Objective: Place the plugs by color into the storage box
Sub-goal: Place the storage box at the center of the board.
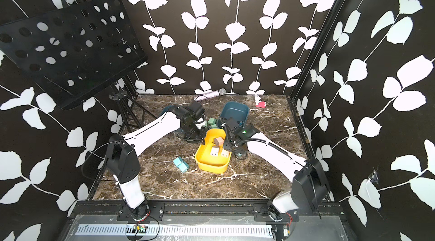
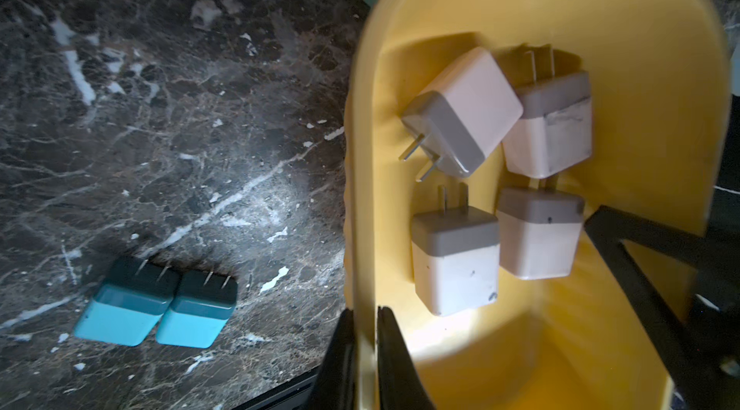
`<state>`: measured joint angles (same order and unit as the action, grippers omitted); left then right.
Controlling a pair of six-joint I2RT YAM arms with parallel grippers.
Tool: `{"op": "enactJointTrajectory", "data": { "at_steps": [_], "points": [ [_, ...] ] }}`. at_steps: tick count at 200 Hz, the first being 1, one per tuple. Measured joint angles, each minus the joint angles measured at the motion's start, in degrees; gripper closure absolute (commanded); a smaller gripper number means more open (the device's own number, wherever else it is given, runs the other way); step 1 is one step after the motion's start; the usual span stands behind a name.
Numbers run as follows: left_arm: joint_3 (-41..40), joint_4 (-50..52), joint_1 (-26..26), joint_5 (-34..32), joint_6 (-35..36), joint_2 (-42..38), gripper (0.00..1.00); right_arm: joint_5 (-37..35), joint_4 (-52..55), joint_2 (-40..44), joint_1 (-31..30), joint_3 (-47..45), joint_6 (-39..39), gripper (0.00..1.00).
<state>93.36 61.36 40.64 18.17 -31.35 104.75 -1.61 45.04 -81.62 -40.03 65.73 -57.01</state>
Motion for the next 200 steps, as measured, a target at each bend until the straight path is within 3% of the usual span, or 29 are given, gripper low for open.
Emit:
{"op": "enactJointTrajectory", "data": {
  "at_steps": [127,200],
  "points": [
    [19.98,-3.93,8.55,0.46,-6.51,18.01,0.88,-1.81,1.51,14.36,12.41,-12.83,3.87,0.84],
    [28.70,-7.56,11.58,0.26,-9.22,25.86,0.88,-2.91,1.07,17.92,20.61,-17.90,11.06,0.85]
  ]
}}
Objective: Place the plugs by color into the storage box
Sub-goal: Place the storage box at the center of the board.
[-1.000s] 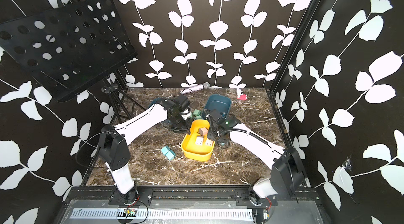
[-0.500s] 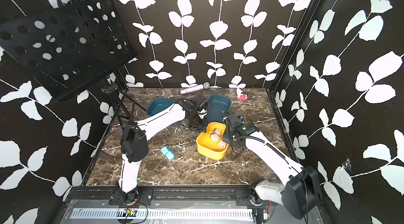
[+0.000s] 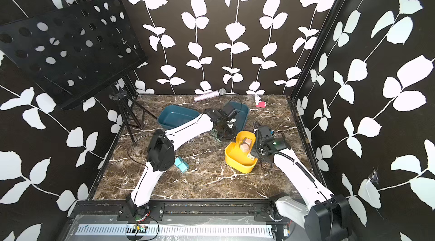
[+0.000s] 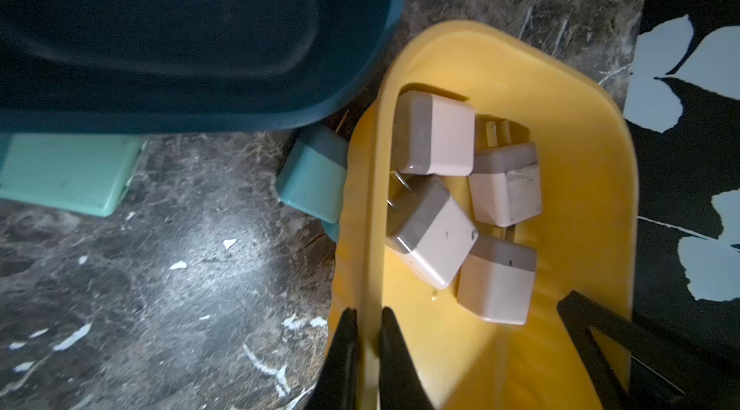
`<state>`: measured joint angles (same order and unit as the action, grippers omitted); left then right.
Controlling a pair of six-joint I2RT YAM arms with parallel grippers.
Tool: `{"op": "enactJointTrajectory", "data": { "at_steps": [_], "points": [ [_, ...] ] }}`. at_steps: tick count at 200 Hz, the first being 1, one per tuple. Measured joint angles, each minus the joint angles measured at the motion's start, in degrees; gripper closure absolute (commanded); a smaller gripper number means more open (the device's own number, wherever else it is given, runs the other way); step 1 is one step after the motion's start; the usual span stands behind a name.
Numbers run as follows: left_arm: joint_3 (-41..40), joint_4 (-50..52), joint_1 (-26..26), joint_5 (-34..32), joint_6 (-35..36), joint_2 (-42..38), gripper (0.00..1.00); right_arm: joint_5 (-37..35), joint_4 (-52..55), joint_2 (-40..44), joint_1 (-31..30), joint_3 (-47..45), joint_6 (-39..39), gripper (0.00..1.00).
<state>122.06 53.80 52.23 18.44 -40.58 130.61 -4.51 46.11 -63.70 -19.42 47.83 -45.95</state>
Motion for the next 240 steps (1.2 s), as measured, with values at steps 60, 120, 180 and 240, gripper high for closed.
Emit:
{"op": "enactJointTrajectory", "data": {
  "at_steps": [60,120,180,240],
  "points": [
    [9.66,-1.22,2.29,-0.96,-2.45,8.44,0.87,-1.07,-2.23,0.76,6.93,-2.69,6.05,0.85],
    [13.94,-3.63,4.22,-1.53,-7.06,13.18,0.82,1.64,-5.18,-0.57,15.82,-4.44,13.53,0.84],
    [14.21,-8.44,5.86,-0.57,-11.30,18.23,0.66,3.02,-6.99,-4.46,19.56,-5.53,19.52,0.79],
    [14.73,-9.07,6.88,2.69,-10.16,18.67,0.30,4.13,-6.51,-5.33,19.71,-5.29,22.62,0.23]
  ]
}}
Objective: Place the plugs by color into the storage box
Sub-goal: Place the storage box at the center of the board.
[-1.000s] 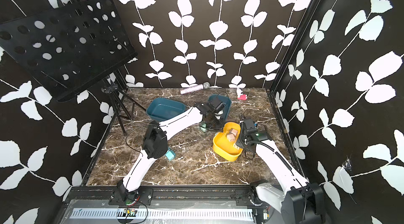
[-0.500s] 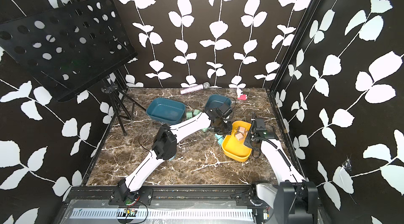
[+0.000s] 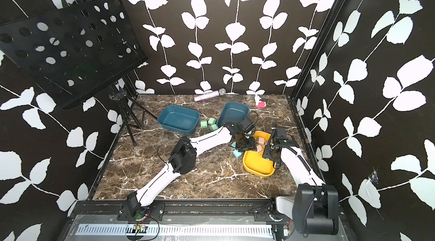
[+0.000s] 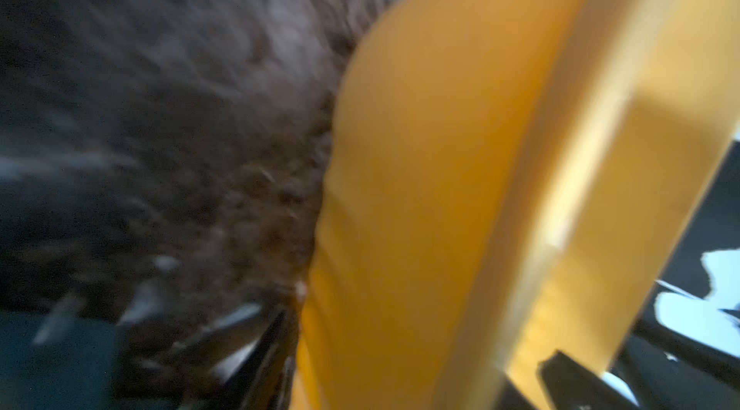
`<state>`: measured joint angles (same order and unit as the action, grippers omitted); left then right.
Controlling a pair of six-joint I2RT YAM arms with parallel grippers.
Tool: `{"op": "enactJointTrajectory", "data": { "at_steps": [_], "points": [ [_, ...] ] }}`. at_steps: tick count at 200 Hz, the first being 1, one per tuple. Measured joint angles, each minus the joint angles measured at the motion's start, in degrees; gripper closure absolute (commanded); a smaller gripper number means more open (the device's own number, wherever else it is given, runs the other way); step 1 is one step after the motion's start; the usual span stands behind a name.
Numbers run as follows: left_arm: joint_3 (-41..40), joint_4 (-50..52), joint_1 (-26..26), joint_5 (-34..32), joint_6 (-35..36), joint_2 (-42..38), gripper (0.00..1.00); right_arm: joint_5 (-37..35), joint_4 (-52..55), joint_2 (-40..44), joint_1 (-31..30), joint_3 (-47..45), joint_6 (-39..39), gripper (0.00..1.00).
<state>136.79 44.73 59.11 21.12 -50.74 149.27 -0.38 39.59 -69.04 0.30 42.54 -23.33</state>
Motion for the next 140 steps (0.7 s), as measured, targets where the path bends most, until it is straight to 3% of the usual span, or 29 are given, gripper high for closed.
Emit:
{"op": "enactJointTrajectory", "data": {
  "at_steps": [27,58,83,116,140],
  "points": [
    [-0.07,2.60,-0.20,-0.11,2.36,-2.01,0.17,-0.46,3.06,3.76,-0.07,2.25,0.15,0.17],
    [-3.17,7.17,-2.84,-2.69,6.32,-10.08,0.16,0.37,5.97,7.74,-0.07,8.94,-1.97,0.19],
    [-8.39,11.45,-7.21,-7.89,11.04,-21.27,0.16,2.99,5.68,6.99,-2.12,13.55,-7.06,0.22],
    [-22.03,13.68,-15.10,-13.14,15.52,-38.88,0.17,4.44,5.35,-5.49,-11.13,24.59,-12.09,0.22],
    [-33.05,14.40,-20.92,-14.67,17.16,-48.68,0.17,6.36,2.73,-17.16,-14.10,33.24,-14.88,0.22]
  ]
}}
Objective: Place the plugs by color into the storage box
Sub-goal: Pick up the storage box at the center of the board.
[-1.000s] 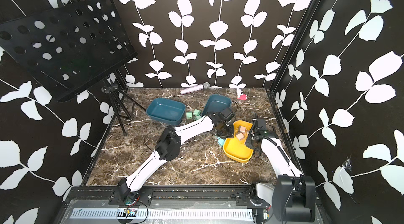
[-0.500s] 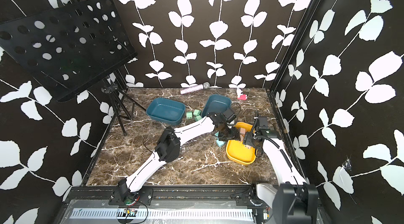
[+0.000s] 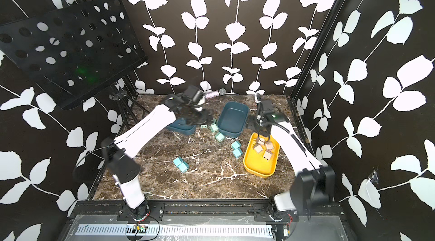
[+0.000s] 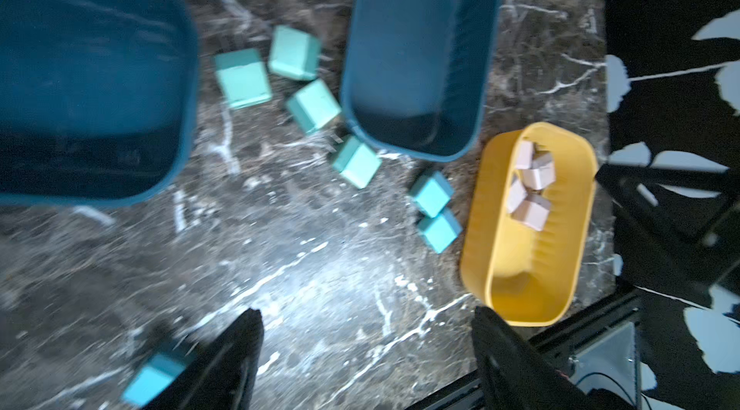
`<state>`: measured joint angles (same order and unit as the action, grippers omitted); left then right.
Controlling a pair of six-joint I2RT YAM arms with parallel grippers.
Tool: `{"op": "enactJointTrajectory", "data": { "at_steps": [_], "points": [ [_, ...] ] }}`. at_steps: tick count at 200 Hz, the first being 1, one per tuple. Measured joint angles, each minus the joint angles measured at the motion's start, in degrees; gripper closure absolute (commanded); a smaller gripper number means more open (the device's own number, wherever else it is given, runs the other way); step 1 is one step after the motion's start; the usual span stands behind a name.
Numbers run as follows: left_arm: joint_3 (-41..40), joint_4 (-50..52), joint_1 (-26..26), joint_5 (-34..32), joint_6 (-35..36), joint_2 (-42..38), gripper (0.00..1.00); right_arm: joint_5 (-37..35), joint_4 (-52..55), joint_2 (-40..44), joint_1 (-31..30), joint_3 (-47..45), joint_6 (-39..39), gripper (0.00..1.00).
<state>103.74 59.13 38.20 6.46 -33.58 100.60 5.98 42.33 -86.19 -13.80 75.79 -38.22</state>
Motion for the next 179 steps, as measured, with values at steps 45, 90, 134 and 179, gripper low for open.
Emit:
{"op": "enactJointTrajectory", "data": {
  "at_steps": [45,90,134,179],
  "points": [
    [-19.78,0.35,-5.81,-0.28,0.61,-11.91,0.19,2.86,-2.25,-18.51,-0.11,13.18,-3.48,0.24],
    [-30.18,0.33,-8.79,0.22,-1.46,-21.05,0.20,4.57,-2.62,-29.53,-0.11,19.61,-5.29,0.39],
    [-31.04,0.26,-9.53,0.44,-1.73,-22.29,0.21,5.35,-2.60,-33.33,-0.11,20.61,-5.64,0.74],
    [-30.60,-0.13,-9.79,0.61,-1.29,-20.50,0.22,5.29,-2.51,-33.35,-0.15,20.63,-4.70,0.98]
  ]
}}
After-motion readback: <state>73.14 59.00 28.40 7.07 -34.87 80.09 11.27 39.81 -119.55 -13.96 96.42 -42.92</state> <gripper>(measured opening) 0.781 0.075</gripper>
